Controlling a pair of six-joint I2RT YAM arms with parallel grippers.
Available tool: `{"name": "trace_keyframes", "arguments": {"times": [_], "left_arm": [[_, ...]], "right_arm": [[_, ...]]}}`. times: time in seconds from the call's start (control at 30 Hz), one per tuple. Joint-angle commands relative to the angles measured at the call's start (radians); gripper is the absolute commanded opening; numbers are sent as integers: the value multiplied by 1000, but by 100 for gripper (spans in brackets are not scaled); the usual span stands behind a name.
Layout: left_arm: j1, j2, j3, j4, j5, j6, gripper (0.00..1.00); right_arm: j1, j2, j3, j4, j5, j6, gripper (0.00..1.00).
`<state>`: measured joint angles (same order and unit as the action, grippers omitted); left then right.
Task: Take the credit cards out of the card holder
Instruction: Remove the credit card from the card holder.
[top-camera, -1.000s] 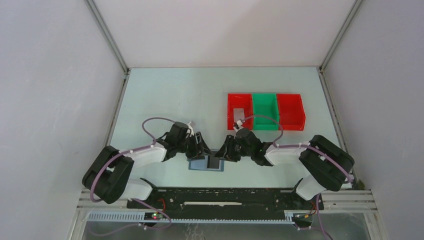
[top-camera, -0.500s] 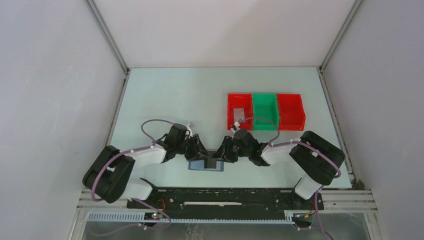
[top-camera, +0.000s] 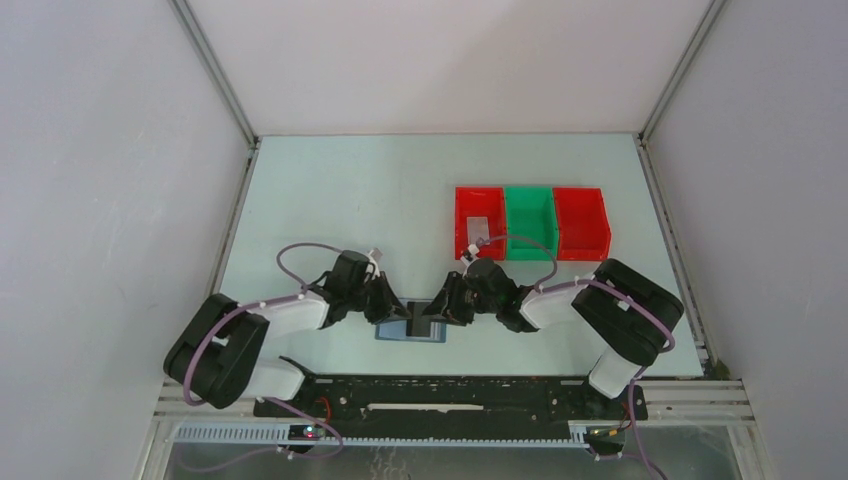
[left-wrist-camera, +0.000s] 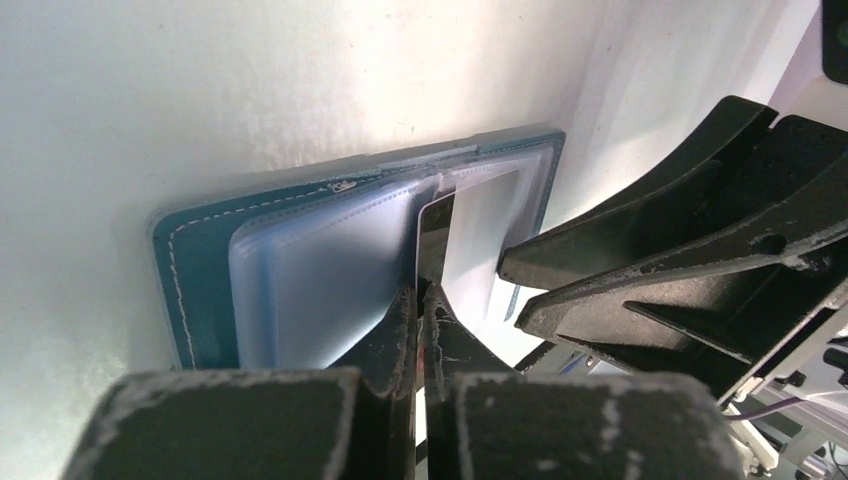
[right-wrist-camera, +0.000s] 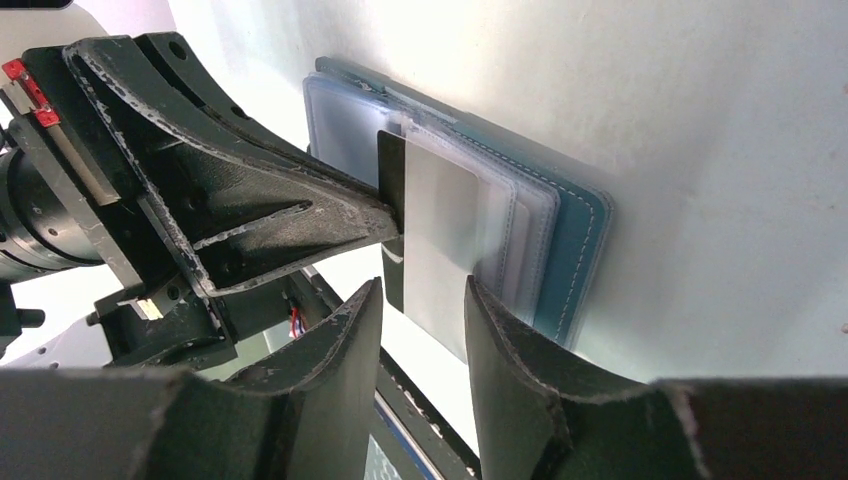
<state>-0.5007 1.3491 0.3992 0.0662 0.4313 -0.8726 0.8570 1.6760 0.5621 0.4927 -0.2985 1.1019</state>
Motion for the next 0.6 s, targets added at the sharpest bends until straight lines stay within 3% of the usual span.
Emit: {"name": "trace_keyframes", "arguments": {"times": [0.0, 0.57], "left_arm": [[19, -41, -27, 39, 47, 12, 0], [128, -318, 84, -343, -38, 158, 0]], "right_arm": [[12, 43, 9, -23, 18, 4, 45], [3, 9, 9, -35, -1, 2, 46]]}}
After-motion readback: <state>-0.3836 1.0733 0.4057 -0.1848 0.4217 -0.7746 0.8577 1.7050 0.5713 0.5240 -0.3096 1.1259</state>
